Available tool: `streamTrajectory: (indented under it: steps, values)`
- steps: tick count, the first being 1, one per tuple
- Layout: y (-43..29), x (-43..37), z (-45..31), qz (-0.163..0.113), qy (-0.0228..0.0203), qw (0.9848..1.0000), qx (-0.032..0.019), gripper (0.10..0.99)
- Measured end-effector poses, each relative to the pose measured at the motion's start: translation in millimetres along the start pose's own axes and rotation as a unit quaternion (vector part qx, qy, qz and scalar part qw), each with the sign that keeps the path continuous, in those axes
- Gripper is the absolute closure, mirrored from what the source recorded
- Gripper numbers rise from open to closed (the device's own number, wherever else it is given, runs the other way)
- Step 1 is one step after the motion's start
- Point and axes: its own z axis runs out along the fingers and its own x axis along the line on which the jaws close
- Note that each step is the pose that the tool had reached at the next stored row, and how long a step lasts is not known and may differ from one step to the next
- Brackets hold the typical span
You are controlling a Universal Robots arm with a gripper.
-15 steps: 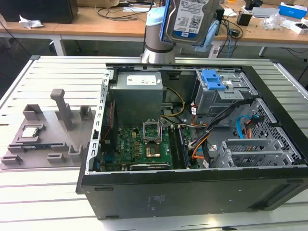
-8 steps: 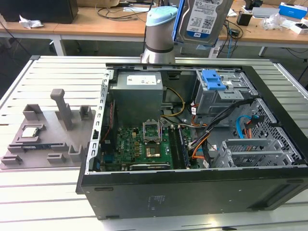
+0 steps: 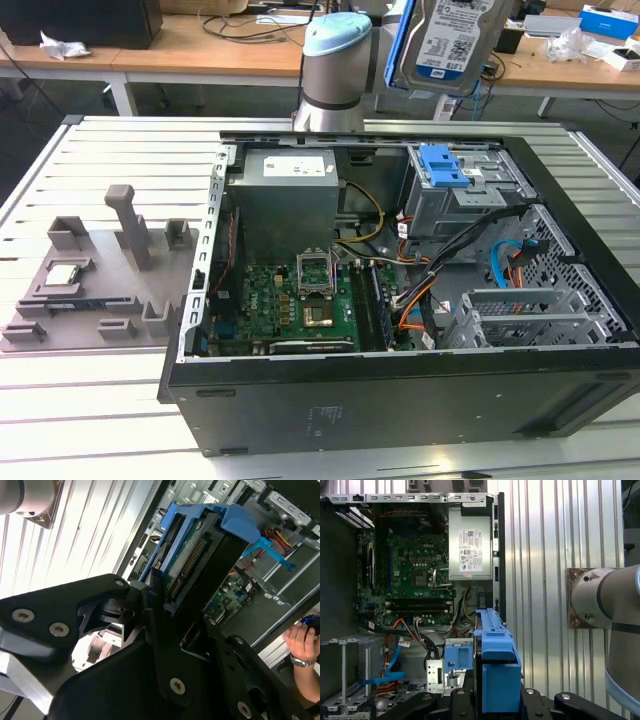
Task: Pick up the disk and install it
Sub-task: 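Pick up the disk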
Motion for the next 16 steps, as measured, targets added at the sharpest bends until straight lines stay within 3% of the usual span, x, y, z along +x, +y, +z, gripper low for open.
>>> streamTrajectory:
  steps: [1,11,14,16]
  values:
    - [-7.4,-0.2,-0.3,0.0,0.0,1.0,-0.0002,0.725]
    - [-45.0,-1.0,-1.9,0.0,0.0,1.0,-0.0016,0.725]
    - [-60.1,-1.3,-2.5,0.0,0.0,1.0,-0.0022,0.725]
    - [-74.0,-1.6,-3.1,0.0,0.0001,1.0,-0.0027,0.725]
